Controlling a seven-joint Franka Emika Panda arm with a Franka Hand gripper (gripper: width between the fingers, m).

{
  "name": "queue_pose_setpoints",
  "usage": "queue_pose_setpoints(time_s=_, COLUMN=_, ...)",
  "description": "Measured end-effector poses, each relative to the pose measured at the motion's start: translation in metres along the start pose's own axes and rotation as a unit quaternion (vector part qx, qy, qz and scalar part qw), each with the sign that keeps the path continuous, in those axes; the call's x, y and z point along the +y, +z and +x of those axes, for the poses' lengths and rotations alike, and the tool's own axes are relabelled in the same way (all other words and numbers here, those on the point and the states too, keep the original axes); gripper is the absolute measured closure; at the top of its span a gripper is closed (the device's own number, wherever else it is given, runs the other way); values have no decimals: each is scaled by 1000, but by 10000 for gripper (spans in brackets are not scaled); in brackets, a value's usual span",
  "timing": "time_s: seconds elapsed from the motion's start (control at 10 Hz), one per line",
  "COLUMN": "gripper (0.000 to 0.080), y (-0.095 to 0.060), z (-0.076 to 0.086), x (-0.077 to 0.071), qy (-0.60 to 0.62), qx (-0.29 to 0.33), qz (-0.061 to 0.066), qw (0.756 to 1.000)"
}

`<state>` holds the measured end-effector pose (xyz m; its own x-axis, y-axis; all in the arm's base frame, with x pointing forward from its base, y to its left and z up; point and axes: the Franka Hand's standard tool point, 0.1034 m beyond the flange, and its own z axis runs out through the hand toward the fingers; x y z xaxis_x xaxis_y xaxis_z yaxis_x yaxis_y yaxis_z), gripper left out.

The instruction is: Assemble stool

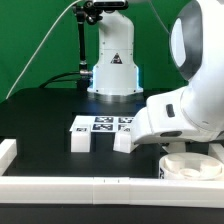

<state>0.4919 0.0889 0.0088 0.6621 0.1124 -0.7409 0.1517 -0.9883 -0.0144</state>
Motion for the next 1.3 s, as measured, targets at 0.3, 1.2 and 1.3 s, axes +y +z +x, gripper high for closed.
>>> queue_pose_setpoints(time_s=0.3, gripper=462, y=-26, z=-9, x=6, qy=-1, qx=2, qz=5, qw=1000)
queue_pose_setpoints(time_s=1.2, gripper=461, y=-101, z=-12, x=20, qy=-45, qx=109, qz=2, qw=993)
queue_pose_setpoints(time_s=1.3, gripper=461, y=-111, z=-18, x=20, qy=-42, qx=132, qz=1, qw=990)
